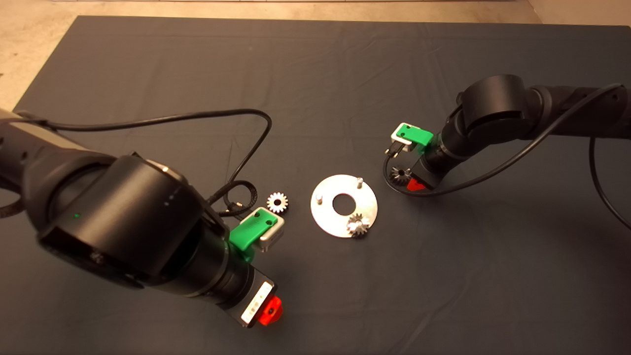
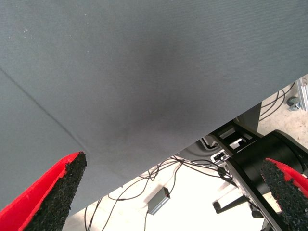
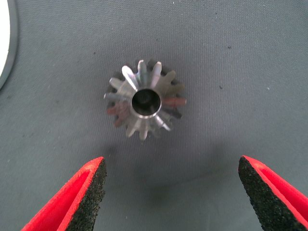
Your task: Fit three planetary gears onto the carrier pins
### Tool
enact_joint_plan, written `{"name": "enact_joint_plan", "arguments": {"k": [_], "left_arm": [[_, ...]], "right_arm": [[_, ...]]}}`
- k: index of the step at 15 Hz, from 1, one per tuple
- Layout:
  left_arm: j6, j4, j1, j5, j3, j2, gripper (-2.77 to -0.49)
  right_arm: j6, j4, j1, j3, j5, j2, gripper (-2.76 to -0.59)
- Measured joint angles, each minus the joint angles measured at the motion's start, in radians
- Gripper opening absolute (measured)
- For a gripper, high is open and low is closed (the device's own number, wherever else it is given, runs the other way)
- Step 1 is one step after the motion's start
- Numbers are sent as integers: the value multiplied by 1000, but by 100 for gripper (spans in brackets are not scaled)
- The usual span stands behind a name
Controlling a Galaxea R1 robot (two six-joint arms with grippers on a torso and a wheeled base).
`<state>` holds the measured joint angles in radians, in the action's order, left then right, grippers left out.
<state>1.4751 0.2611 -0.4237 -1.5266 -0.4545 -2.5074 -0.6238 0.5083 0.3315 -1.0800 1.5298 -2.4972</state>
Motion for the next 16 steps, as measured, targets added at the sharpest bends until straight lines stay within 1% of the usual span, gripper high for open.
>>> {"name": "enact_joint_plan", "arguments": {"k": [2, 5, 6, 8, 11, 13, 16], "left_arm": [[0, 0, 0, 0, 0, 0, -62], [0, 0, 0, 0, 0, 0, -62], [-1, -1, 0, 0, 0, 0, -62], [-1, -1, 0, 0, 0, 0, -62], [-2, -1, 0, 0, 0, 0, -62], [-2, -1, 0, 0, 0, 0, -62], [-2, -1, 0, 0, 0, 0, -62]], "right_arm": [[1, 0, -3, -11, 0, -7, -134], [3, 4, -7, -43, 0, -47, -134], [3, 4, -7, -52, -3, -54, -134], [3, 4, -7, -83, -3, -68, -134], [3, 4, -8, -116, -4, -76, -134], [4, 3, -8, -126, -8, -77, -134], [4, 3, -13, -133, -7, -77, -134]]}}
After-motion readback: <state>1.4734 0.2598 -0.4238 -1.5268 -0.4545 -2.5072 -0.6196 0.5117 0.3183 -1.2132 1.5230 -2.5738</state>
